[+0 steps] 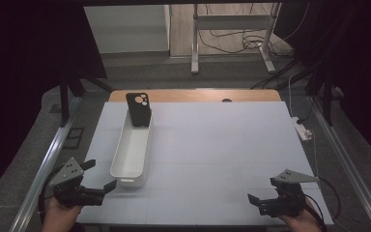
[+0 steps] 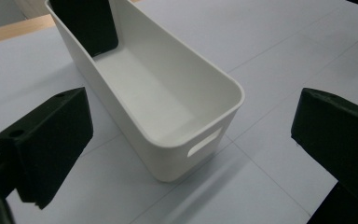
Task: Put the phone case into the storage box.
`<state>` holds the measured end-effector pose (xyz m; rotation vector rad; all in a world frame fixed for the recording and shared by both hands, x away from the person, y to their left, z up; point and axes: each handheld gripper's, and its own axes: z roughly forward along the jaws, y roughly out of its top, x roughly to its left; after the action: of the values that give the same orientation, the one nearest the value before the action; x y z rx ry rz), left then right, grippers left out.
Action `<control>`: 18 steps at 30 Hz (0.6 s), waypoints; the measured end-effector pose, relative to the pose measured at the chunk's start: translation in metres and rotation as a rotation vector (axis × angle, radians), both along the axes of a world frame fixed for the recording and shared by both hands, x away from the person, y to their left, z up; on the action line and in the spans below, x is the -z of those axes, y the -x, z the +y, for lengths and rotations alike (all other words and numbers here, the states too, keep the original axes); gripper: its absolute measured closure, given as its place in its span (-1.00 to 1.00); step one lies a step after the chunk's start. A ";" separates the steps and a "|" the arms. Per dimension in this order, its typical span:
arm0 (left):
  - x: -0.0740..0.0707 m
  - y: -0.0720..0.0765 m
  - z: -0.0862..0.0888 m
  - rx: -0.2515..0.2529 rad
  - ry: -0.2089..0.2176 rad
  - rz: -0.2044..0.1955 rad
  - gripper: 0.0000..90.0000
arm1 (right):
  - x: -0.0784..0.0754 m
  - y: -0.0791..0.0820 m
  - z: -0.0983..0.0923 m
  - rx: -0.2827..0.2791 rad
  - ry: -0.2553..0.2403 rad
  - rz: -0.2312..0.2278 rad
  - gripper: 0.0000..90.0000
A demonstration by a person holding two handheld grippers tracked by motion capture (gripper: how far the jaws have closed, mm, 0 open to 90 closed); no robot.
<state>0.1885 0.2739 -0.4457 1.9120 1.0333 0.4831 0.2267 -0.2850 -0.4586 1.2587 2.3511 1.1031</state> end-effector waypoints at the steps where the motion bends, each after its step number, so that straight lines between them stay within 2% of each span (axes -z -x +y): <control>1: 0.001 0.002 0.000 -0.005 -0.010 0.002 -1.00 | 0.000 0.000 0.000 0.000 0.000 0.000 -1.00; 10: 0.008 0.010 0.001 -0.018 -0.039 0.026 -1.00 | 0.000 0.000 0.000 0.002 0.001 0.002 -1.00; 18: 0.013 0.015 0.003 -0.032 -0.042 0.049 -1.00 | 0.000 0.000 0.000 0.002 0.001 0.004 -1.00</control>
<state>0.1731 0.2773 -0.4587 1.9557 1.0945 0.4809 0.2271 -0.2851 -0.4588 1.2641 2.3529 1.1000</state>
